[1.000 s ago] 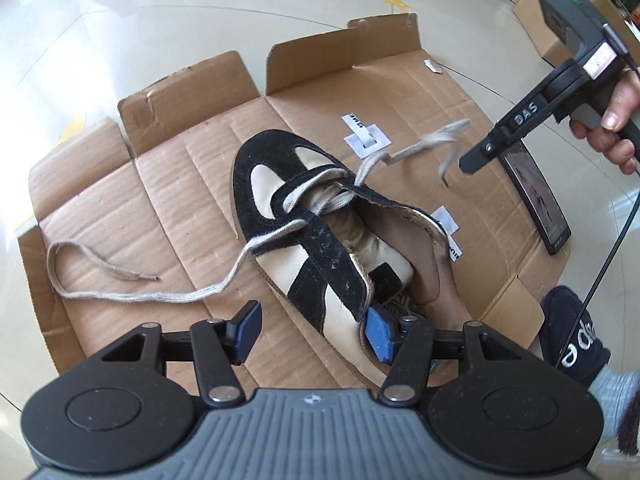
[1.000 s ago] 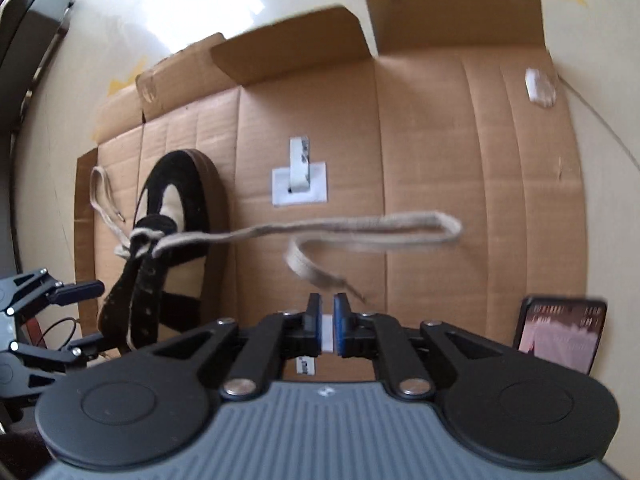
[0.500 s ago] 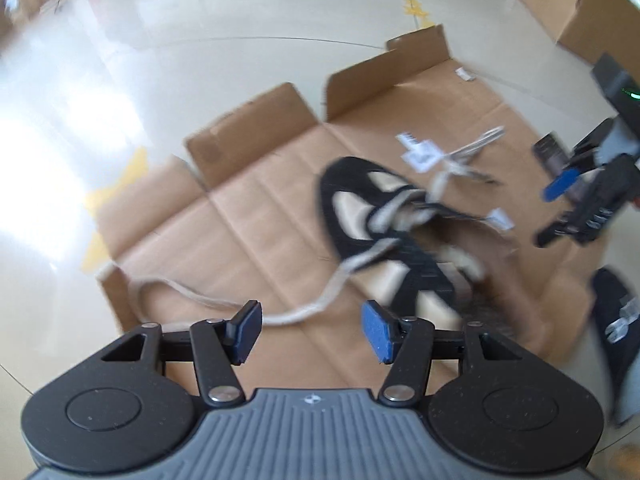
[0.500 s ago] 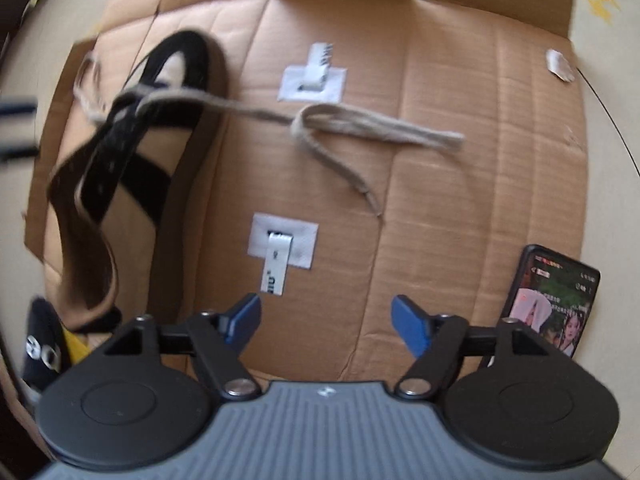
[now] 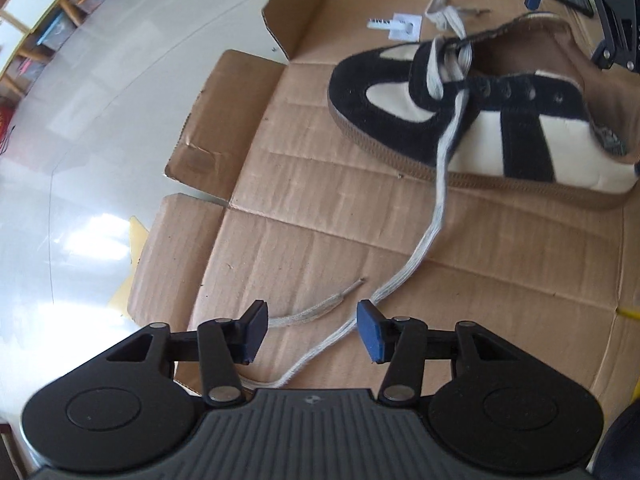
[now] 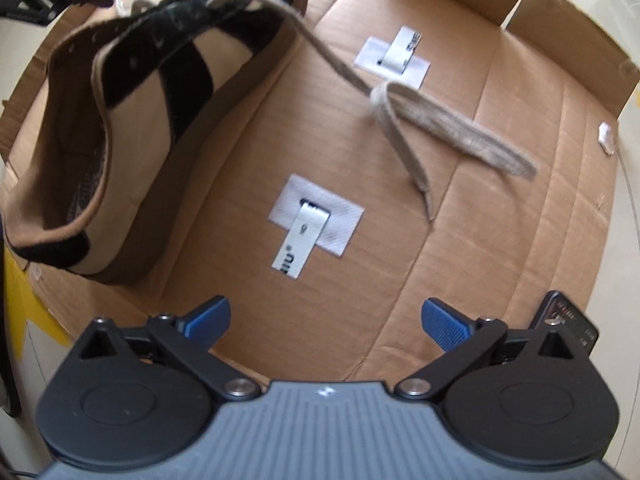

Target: Lace up shoes with both hands

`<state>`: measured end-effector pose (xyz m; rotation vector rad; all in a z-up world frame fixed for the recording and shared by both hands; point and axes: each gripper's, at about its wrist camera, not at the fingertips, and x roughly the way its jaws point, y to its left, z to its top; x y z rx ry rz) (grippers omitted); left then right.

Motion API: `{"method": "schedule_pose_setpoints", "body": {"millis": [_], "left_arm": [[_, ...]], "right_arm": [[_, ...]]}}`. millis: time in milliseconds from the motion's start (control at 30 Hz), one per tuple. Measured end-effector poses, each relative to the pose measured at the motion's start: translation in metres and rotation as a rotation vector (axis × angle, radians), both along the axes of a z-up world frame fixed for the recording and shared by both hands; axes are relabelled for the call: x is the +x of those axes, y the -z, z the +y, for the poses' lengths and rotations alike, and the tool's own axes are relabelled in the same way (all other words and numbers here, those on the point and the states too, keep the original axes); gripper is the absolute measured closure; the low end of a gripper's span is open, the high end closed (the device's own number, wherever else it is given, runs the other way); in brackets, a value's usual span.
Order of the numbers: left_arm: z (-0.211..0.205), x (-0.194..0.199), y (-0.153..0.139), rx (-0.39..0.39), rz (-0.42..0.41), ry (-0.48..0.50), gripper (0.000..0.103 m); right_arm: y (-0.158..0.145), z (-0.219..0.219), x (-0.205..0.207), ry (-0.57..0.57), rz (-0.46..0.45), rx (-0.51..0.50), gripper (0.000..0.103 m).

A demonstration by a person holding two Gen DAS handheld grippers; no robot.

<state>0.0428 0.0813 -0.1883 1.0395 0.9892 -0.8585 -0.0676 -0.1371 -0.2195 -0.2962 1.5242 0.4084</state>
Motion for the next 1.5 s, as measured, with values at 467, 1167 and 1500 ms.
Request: {"method": "schedule_pose_setpoints", "body": {"millis": [467, 1167, 1500], "left_arm": [[0.001, 0.018, 0.021, 0.031, 0.181, 0.035, 0.102], [-0.01, -0.005, 0.019, -0.1, 0.18, -0.16, 0.079], [-0.019, -0.021, -0.003, -0.131, 0.129, -0.12, 0.102]], "right_arm": [[0.0, -0.015, 0.005, 0.031, -0.001, 0.024, 0.0], [0.006, -0.032, 0.015, 0.058, -0.021, 0.037, 0.0], [0.009, -0.046, 0.016, 0.045, -0.046, 0.056, 0.0]]}}
